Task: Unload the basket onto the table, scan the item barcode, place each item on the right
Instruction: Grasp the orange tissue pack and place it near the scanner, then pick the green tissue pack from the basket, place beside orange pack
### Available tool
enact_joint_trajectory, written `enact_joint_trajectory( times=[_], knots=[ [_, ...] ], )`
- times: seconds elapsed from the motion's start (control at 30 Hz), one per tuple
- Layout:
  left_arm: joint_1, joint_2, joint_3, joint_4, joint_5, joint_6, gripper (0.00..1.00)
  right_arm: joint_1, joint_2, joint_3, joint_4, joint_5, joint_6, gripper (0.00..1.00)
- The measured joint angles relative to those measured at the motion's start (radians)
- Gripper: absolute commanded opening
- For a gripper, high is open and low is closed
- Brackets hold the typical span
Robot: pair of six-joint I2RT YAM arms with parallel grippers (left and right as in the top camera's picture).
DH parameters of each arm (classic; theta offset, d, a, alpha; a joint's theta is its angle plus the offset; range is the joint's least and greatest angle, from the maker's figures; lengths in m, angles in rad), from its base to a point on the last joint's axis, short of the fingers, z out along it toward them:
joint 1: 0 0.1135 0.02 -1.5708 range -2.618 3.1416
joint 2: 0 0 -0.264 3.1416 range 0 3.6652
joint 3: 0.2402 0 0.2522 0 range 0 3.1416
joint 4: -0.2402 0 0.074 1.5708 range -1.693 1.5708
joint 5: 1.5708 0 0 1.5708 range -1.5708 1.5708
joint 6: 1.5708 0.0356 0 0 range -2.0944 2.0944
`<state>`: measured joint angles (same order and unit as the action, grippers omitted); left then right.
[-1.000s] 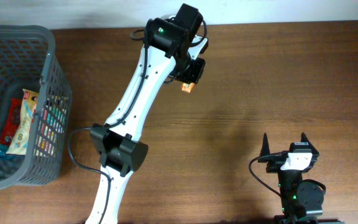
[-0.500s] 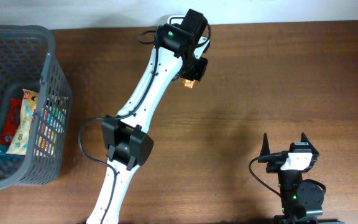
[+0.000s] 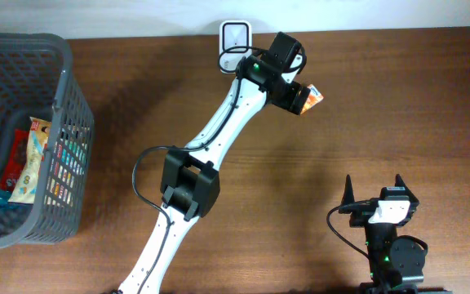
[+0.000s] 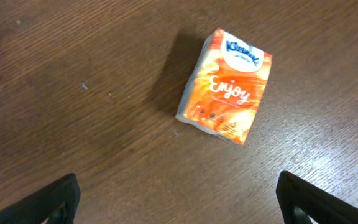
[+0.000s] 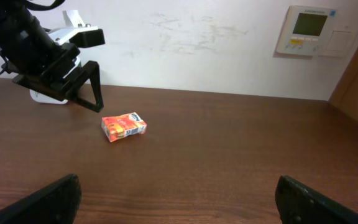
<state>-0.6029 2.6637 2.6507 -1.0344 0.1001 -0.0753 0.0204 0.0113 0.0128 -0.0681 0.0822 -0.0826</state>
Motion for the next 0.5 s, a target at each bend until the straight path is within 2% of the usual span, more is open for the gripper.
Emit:
enact_joint_trajectory(
  times=[0.1,0.2,0.27,0.33,0.37,0.4,0.5],
  knots=[
    [0.005,-0.026,0.094,-0.069,0.0,0.0,0.99,0.0,0.0,0.0,0.0,0.0,0.001,0.98],
    [0.079,-0.24,0.178,-0.221,0.003,0.001,0.99,0.0,0.0,0.0,0.0,0.0,0.0,0.98],
    [0.217,-0.428,0.21,-0.301,0.003,0.001,0.99,0.0,0.001,0.0,0.0,0.0,0.0,0.98],
    [0.42,-0.578,0.223,-0.395,-0.005,0.0,0.99,0.0,0.001,0.0,0.0,0.0,0.0,0.98],
    [0.493,-0.609,0.224,-0.445,-0.005,0.001,0.99,0.0,0.001,0.0,0.0,0.0,0.0,0.98],
    [0.623,-0.645,0.224,-0.541,-0.007,0.001,0.99,0.0,0.001,0.0,0.0,0.0,0.0,0.98],
    [0.846,-0.661,0.211,-0.649,-0.001,0.001,0.99,0.0,0.001,0.0,0.0,0.0,0.0,0.98]
  ],
)
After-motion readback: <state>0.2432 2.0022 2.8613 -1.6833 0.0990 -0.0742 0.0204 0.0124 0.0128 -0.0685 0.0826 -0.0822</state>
